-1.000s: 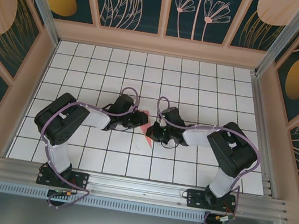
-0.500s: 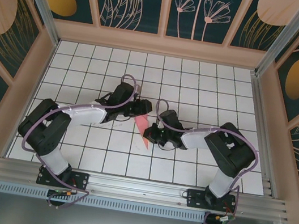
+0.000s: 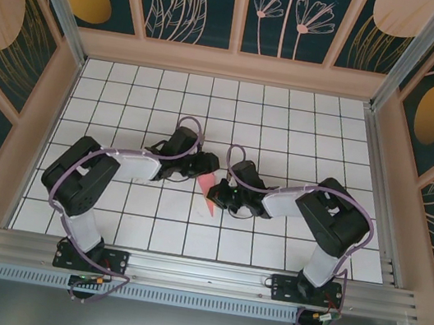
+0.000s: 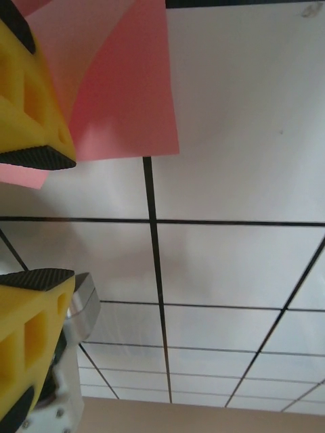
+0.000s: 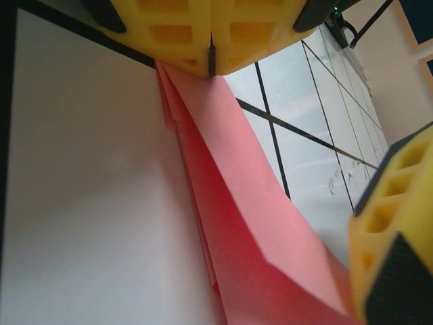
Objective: Fold a paper plane with a square sheet of paper (pick it up from the middle)
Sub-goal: Fold the wing for the fifth time at the center of the table.
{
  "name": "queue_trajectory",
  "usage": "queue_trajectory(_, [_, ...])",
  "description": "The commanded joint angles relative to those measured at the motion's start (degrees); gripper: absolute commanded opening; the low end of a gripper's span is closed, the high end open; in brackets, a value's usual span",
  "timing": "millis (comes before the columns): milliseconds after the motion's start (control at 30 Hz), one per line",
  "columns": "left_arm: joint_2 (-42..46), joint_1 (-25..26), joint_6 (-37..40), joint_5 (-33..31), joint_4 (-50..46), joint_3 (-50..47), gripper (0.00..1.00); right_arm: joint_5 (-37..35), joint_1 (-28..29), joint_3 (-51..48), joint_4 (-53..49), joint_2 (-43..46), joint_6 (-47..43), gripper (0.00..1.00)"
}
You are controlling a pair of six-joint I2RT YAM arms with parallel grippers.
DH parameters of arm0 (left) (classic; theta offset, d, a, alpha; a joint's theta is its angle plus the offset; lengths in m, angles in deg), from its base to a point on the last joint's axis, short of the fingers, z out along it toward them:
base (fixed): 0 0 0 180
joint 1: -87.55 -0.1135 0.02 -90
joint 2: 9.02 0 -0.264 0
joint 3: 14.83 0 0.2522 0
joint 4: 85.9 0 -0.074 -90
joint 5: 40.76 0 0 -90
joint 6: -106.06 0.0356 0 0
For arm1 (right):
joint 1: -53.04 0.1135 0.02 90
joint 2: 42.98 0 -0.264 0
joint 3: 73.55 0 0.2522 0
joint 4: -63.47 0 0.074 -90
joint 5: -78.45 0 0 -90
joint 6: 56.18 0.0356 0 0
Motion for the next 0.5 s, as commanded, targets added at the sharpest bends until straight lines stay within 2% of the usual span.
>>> queue_trajectory(0, [-2.04, -0.05, 0.42, -0.39, 1.67, -0.76, 0.45, -1.52, 0.99, -1.57, -5.05, -2.80, 0.10, 0.04])
queue_trajectory(200, [-4.19, -0.59, 2.07, -4.78, -1.02, -0.70, 0.43, -1.69, 1.08, -1.43, -6.70, -2.59, -1.04, 0.04])
queue_trajectory(467, [-5.05, -3.52, 3.19, -5.90, -2.24, -1.27, 0.42, -2.43, 1.17, -1.60, -9.04, -2.44, -2.12, 0.03])
